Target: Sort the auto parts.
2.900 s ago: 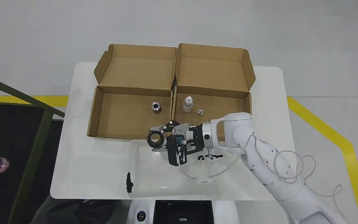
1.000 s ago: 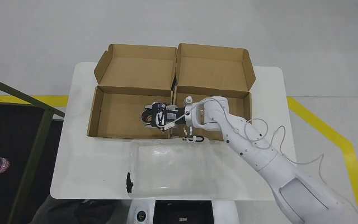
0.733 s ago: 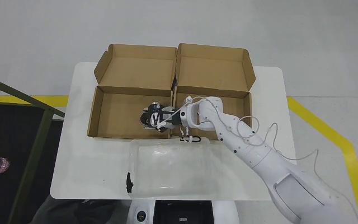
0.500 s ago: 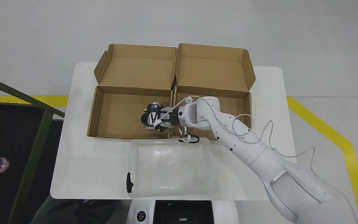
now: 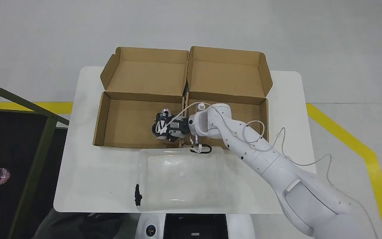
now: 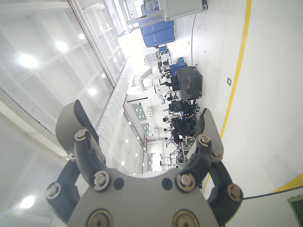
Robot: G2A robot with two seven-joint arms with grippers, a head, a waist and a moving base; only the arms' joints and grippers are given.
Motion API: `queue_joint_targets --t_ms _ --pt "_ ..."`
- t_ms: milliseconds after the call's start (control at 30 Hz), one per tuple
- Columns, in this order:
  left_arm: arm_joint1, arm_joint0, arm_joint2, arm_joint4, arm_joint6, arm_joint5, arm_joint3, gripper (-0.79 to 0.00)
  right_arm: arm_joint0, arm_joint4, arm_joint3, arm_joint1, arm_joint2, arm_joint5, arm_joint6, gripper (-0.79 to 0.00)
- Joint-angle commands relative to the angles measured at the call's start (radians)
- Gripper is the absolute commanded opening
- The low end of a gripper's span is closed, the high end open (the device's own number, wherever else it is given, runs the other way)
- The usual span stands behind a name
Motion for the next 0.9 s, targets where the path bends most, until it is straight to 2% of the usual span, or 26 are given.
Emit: queue_joint_targets --t_ms 0,267,333,467,533,867 --pt "0.000 0.000 0.000 0.000 0.000 0.000 0.000 0.000 0.001 -0.002 0.004 -0.002 0.003 -0.001 0.001 -0.434" --pt "0.000 0.000 0.000 0.000 0.000 0.000 0.000 0.000 -0.005 -0.015 -0.030 0.002 0.030 -0.019 -0.018 -0.369" --pt "0.000 0.000 0.000 0.000 0.000 0.000 0.000 0.000 -0.007 -0.023 -0.057 0.006 0.042 -0.023 -0.030 -0.385" --pt "0.000 0.000 0.000 0.000 0.000 0.000 0.000 0.000 -0.014 -0.048 -0.114 0.017 0.069 -0.020 -0.032 -0.357" --pt "0.000 0.000 0.000 0.000 0.000 0.000 0.000 0.000 -0.020 -0.060 -0.143 0.023 0.085 -0.018 -0.027 -0.326" --pt "0.000 0.000 0.000 0.000 0.000 0.000 0.000 0.000 -0.124 -0.110 -0.372 0.080 0.211 -0.023 0.013 -0.296"
